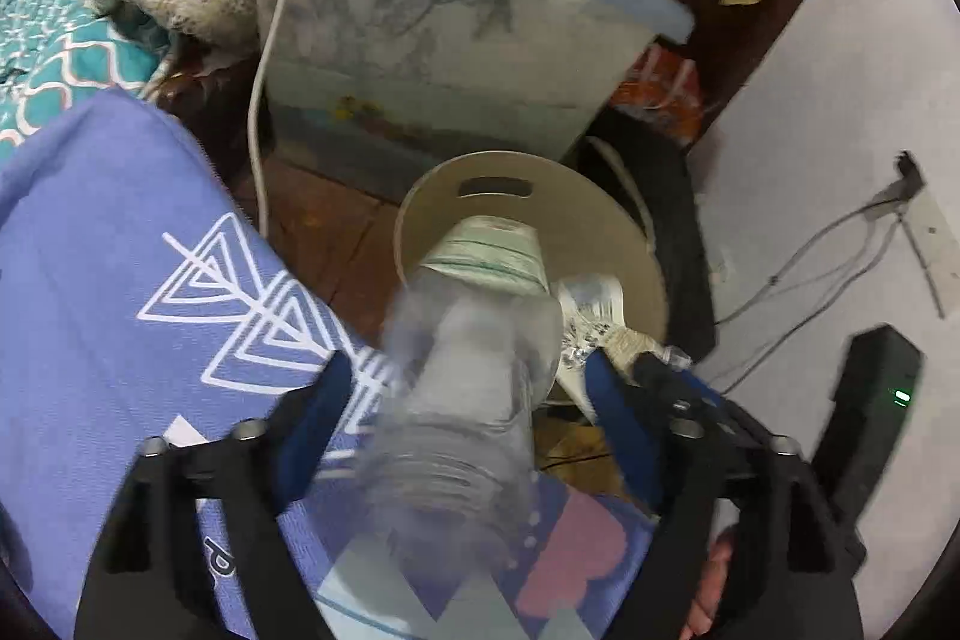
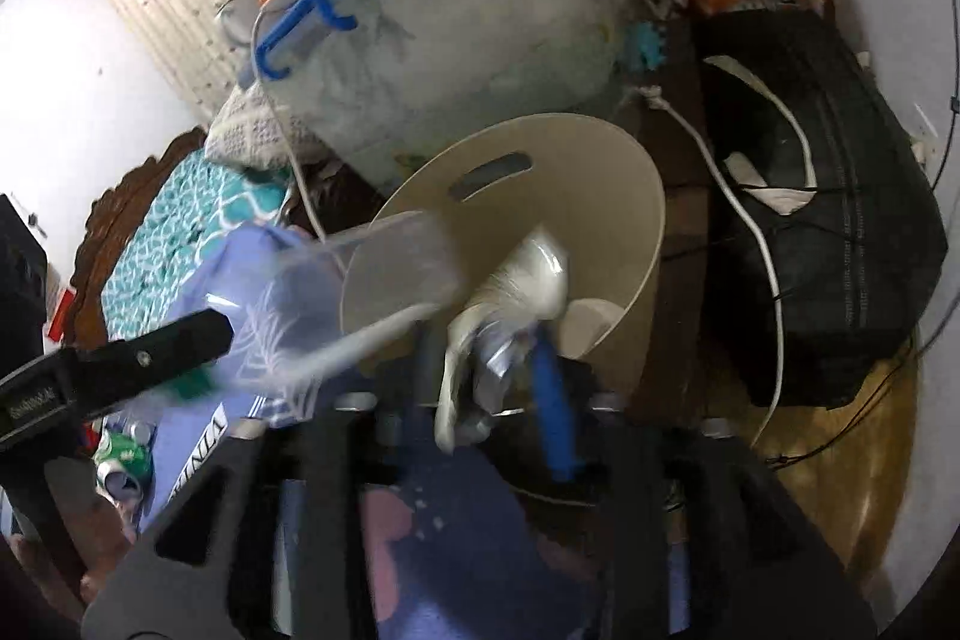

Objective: Collect trash
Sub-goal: 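Carry bottle and wrapper over the beige wastebasket and open both tools, then grasp the white paper ball with left tool while right grasps the pink paper cup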

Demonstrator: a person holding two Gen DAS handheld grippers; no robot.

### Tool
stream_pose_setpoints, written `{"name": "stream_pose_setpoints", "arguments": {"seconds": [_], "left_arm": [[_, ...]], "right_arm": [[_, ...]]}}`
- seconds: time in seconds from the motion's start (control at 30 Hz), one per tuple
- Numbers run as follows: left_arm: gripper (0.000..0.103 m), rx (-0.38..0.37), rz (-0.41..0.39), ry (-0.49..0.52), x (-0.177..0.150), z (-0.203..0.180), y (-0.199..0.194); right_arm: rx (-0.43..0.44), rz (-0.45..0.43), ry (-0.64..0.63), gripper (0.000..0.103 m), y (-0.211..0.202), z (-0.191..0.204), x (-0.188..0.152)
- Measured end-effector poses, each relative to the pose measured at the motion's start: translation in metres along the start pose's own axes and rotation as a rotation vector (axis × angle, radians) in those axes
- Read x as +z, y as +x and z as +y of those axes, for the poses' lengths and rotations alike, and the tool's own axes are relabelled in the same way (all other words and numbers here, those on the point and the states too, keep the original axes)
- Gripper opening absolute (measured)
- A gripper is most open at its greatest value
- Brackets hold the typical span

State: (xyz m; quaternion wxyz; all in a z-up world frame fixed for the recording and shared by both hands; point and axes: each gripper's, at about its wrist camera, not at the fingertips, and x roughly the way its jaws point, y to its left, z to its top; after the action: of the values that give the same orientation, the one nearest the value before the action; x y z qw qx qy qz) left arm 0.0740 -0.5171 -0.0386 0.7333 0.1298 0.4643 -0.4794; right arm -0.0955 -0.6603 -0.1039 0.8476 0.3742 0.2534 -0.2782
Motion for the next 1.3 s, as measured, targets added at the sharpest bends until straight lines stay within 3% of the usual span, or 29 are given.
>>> {"name": "stream_pose_setpoints", "arguments": {"seconds": [0.03,0.23,0.4,0.53,0.63,0.87,0.93,1.0,1.17,1.2,1.23,1.3], "left_arm": [[0.079,0.01,-0.008,0.005,-0.005,0.0,-0.005],[0.079,0.005,-0.071,0.018,-0.021,0.007,-0.049],[0.079,0.042,-0.161,0.032,-0.076,0.023,-0.119],[0.079,0.119,-0.192,-0.009,-0.133,0.052,-0.166],[0.079,0.201,-0.213,-0.098,-0.182,0.089,-0.202],[0.079,0.392,-0.274,-0.397,-0.275,0.182,-0.276],[0.079,0.4,-0.274,-0.475,-0.293,0.203,-0.284],[0.079,0.372,-0.278,-0.513,-0.302,0.215,-0.286],[0.078,0.373,-0.228,-0.495,-0.293,0.223,-0.262],[0.075,0.359,-0.21,-0.495,-0.29,0.226,-0.254],[0.053,0.342,-0.2,-0.494,-0.289,0.227,-0.248],[0.048,0.311,-0.191,-0.496,-0.293,0.228,-0.242]], "right_arm": [[-0.005,-0.027,0.003,0.072,-0.001,0.0,0.001],[0.025,-0.115,0.011,0.072,-0.028,0.009,-0.004],[0.112,-0.132,-0.054,0.07,-0.046,0.051,-0.029],[0.226,-0.013,-0.144,0.055,-0.039,0.103,-0.06],[0.309,0.089,-0.225,0.044,-0.03,0.146,-0.088],[0.516,0.389,-0.397,0.041,-0.012,0.253,-0.181],[0.569,0.493,-0.402,0.043,-0.003,0.282,-0.206],[0.583,0.537,-0.425,0.043,0.003,0.308,-0.22],[0.577,0.572,-0.396,0.068,0.022,0.342,-0.234],[0.567,0.577,-0.384,0.069,0.027,0.345,-0.236],[0.56,0.583,-0.374,0.07,0.031,0.347,-0.235],[0.556,0.603,-0.359,0.071,0.04,0.353,-0.239]]}}
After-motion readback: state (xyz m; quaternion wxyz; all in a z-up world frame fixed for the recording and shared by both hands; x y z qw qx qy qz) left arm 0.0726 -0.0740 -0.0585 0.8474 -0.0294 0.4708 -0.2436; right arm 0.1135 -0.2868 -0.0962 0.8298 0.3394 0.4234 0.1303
